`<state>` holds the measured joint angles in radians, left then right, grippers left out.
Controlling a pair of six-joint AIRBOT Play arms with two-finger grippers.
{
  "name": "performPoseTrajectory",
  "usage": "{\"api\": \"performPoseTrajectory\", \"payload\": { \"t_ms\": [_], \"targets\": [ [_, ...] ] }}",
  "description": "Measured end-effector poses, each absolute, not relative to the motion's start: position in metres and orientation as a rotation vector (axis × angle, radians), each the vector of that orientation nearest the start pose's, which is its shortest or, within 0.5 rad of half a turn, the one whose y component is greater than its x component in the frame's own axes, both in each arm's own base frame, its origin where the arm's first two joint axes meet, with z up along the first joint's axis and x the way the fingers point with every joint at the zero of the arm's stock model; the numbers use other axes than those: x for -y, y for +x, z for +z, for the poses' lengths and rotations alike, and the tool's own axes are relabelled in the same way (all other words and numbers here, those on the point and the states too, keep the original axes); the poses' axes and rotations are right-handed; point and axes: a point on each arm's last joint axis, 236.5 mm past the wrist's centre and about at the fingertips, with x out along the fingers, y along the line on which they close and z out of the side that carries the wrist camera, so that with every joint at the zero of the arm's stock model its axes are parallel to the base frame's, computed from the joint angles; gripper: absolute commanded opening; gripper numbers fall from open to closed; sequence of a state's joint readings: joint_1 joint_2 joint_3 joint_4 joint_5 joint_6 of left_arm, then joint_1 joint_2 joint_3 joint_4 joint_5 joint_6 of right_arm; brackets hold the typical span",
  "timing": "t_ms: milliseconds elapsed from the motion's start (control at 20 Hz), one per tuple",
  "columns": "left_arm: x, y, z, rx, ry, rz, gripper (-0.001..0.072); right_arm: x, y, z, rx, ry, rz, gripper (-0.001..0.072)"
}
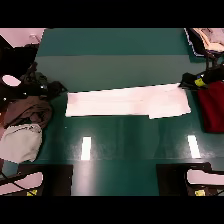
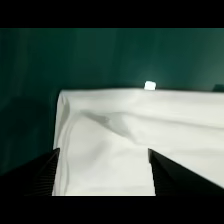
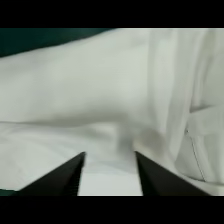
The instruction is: Fold the shirts.
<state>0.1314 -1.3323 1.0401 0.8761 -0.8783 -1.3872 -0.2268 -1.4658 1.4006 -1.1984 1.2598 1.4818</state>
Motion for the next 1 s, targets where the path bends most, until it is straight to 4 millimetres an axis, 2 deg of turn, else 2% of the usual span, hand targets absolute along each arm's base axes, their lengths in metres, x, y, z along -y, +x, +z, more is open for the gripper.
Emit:
{"api": "performPoseTrajectory", "payload": {
  "t_ms": [150, 250, 350, 400, 450, 500, 550, 750, 1000],
  "targets": [
    [0.060, 0.450, 0.025, -0.989, -0.624, -0.205, 0.0645, 0.008, 0.452, 0.031, -1.224, 0.433, 0.132, 0.0535],
    [0.065, 0.449, 0.031, -1.004, -0.626, -0.233, 0.0644, 0.010, 0.453, 0.033, -1.228, 0.430, 0.161, 0.0534],
    [0.074, 0.440, 0.032, -1.049, -0.628, -0.270, 0.0642, 0.018, 0.446, 0.031, -1.256, 0.429, 0.181, 0.0535],
    [0.078, 0.434, 0.032, -1.077, -0.628, -0.289, 0.0443, 0.024, 0.441, 0.030, -1.268, 0.431, 0.188, 0.0535],
    [0.082, 0.428, 0.032, -1.103, -0.628, -0.307, 0.0154, 0.033, 0.436, 0.027, -1.281, 0.435, 0.188, 0.0535],
    [0.085, 0.421, 0.031, -1.131, -0.626, -0.327, 0.0028, 0.043, 0.430, 0.024, -1.296, 0.443, 0.184, 0.0545],
    [0.088, 0.416, 0.031, -1.153, -0.618, -0.346, 0.0023, 0.052, 0.423, 0.020, -1.310, 0.454, 0.184, 0.0625],
    [0.102, 0.395, 0.030, -1.229, -0.595, -0.417, 0.0023, 0.082, 0.405, -0.005, -1.357, 0.535, 0.183, 0.0626],
    [0.149, 0.368, 0.029, -1.313, -0.510, -0.554, 0.0023, 0.092, 0.402, -0.038, -1.375, 0.653, 0.255, 0.0626]
  ]
}}
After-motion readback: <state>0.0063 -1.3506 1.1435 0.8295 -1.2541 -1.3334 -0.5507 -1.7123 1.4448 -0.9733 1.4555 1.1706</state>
